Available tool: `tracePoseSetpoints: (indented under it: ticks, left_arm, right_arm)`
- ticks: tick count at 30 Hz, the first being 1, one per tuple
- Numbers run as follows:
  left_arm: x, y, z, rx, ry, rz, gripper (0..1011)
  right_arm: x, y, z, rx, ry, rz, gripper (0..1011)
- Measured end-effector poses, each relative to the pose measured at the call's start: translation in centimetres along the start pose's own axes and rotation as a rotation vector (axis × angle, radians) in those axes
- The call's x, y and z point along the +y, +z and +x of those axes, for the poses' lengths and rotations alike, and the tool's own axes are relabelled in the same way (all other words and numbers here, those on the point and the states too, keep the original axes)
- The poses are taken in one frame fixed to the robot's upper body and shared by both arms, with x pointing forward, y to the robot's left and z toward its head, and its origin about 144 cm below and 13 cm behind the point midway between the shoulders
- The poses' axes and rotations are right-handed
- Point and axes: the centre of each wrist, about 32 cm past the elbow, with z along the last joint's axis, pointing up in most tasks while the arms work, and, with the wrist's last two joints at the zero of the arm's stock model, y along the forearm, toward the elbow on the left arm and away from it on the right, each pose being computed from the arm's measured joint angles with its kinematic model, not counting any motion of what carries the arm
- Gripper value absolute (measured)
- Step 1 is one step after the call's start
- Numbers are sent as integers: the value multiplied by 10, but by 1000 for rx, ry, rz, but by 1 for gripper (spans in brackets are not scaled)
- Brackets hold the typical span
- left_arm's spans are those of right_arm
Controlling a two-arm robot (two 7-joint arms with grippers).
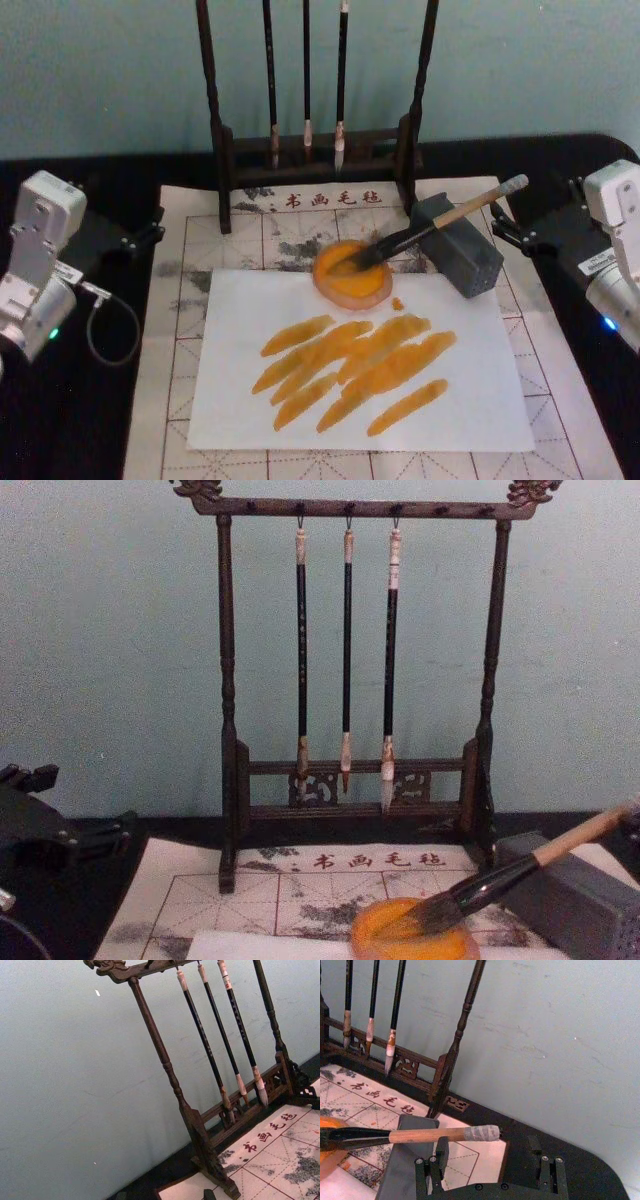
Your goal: Pick up the brush from the inkstone, write on the paper, then place the brush back to its original position.
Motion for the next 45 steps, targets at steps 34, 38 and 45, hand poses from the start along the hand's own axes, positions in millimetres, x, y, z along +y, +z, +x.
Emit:
tracePoseSetpoints:
  ticks: [34, 38, 45]
  left_arm:
    - [0, 0, 0, 0, 0, 0, 1001]
    - [0, 0, 0, 0, 0, 0, 1001]
    - [0, 0, 0, 0, 0, 0, 1001]
  right_arm:
    - [-13, -17, 10, 635, 92, 49, 1002]
    - [-10, -19, 11, 705, 113, 47, 1002]
    - [-1, -23, 13, 822, 160, 48, 1002]
